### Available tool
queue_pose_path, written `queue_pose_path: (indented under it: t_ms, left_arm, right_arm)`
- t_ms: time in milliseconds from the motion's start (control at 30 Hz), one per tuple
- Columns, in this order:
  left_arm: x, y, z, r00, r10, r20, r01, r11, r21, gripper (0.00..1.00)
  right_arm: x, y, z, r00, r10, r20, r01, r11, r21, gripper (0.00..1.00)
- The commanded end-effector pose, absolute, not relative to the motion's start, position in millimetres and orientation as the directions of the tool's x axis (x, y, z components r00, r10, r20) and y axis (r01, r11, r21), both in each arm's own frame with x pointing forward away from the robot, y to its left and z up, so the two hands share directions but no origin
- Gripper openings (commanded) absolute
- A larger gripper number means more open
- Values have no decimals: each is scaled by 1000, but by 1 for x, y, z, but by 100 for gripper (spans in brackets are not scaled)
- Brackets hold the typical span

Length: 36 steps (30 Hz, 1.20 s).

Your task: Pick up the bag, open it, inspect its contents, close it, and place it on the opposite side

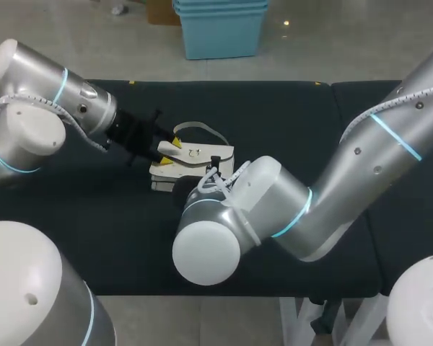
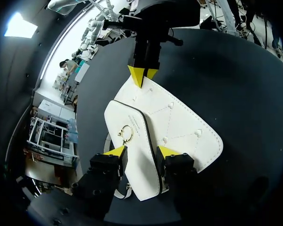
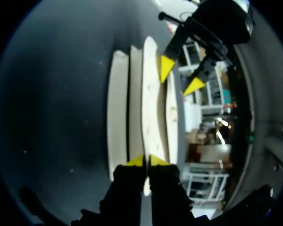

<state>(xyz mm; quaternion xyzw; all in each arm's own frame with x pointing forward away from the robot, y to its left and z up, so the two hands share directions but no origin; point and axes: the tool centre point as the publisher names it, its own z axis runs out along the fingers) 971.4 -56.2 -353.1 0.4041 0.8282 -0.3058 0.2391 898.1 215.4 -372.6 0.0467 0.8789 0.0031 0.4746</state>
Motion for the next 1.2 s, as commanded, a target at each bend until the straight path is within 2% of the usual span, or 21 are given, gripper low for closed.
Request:
queue_pose_path:
  t_ms: [33, 67, 133, 167, 400, 533, 900, 1200]
  left_arm:
    - [980, -62, -368, -555, 498, -666, 813, 497, -305, 33]
    - [981, -63, -369, -557, 495, -667, 810, 502, -304, 29]
    - [984, -64, -369, -559, 487, -671, 807, 508, -303, 5]
    - [984, -64, -368, -561, 482, -674, 804, 512, -303, 0]
    - [987, -62, -356, -559, 460, -690, 796, 529, -293, 0]
    - [989, -59, -345, -600, 436, -671, 771, 539, -339, 0]
    - [1010, -51, -314, -802, 381, -459, 597, 531, -602, 0]
    - [1022, -49, -318, -865, 374, -336, 498, 553, -667, 0]
  right_arm:
    - [897, 218, -375, -540, 84, -837, 82, 996, 47, 0]
    - [897, 218, -375, -540, 84, -837, 82, 996, 47, 0]
    - [897, 218, -375, -540, 84, -837, 82, 996, 47, 0]
    - [897, 218, -375, -540, 84, -837, 82, 996, 47, 0]
    - [897, 218, -375, -540, 84, -837, 82, 996, 47, 0]
    - [897, 218, -375, -540, 84, -837, 82, 996, 47, 0]
    - [897, 218, -375, -540, 84, -837, 82, 996, 47, 0]
    - [897, 218, -375, -540, 84, -837, 82, 996, 47, 0]
